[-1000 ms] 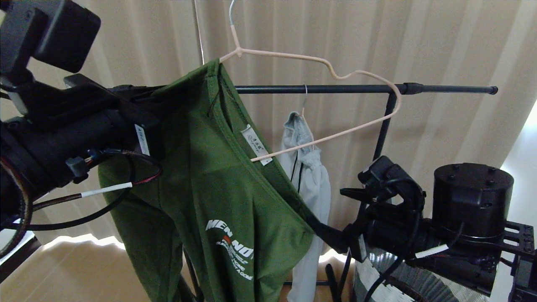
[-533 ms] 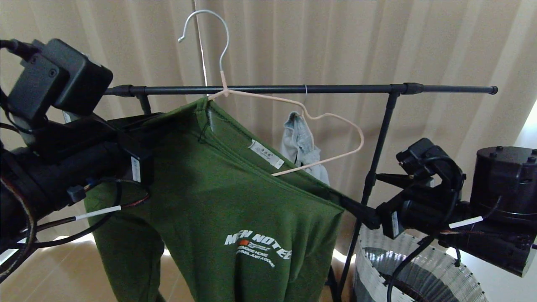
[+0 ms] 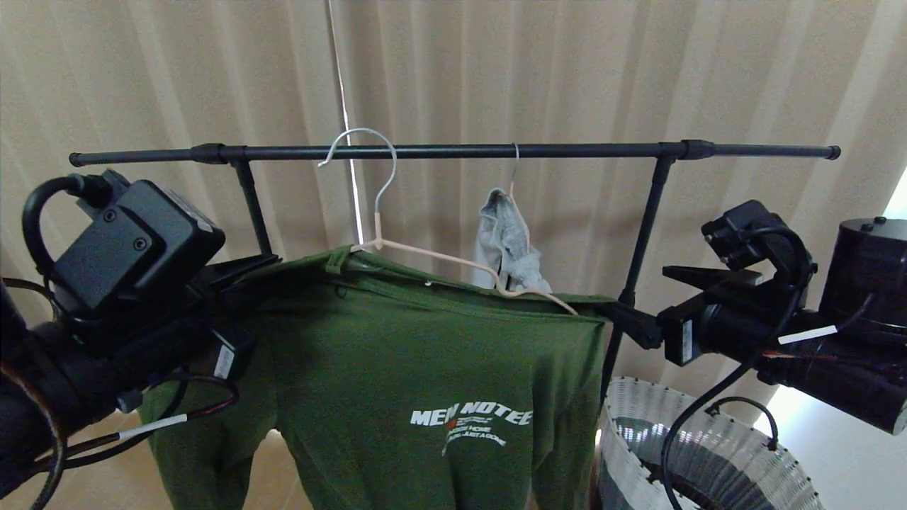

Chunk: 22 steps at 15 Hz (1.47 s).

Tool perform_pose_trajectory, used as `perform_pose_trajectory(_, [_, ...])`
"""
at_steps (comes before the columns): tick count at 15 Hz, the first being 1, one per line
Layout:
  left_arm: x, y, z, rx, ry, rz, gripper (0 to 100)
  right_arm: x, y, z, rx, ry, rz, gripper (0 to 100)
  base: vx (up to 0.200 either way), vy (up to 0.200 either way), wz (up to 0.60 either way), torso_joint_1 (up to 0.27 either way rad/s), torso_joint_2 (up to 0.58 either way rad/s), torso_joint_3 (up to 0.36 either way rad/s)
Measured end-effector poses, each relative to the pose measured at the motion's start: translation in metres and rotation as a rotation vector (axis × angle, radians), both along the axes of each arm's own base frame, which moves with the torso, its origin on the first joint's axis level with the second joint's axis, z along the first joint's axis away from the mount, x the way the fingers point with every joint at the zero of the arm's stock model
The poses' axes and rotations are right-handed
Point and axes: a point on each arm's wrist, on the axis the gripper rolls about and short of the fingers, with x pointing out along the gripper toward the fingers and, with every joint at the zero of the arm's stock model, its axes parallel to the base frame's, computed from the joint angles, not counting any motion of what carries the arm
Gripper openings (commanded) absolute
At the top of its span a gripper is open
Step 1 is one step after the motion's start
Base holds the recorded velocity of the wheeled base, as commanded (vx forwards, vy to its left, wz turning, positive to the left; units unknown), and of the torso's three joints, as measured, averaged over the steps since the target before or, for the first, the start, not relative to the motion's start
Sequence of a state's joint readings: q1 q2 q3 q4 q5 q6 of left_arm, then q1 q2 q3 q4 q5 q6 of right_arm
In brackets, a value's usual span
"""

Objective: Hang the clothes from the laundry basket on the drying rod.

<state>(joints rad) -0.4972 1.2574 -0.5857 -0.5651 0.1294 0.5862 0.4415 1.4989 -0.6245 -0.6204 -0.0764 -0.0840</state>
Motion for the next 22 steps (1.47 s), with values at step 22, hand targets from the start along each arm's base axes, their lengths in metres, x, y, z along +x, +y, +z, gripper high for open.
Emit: perform_pose_trajectory(22, [0.014, -0.004, -0.007, -0.125, 0.048, 0.146, 0, -0.055, 0.056, 0.007, 0.094, 0.017, 0.381, 100, 0.000, 0.000, 0.00, 0.000, 0.00, 0.000])
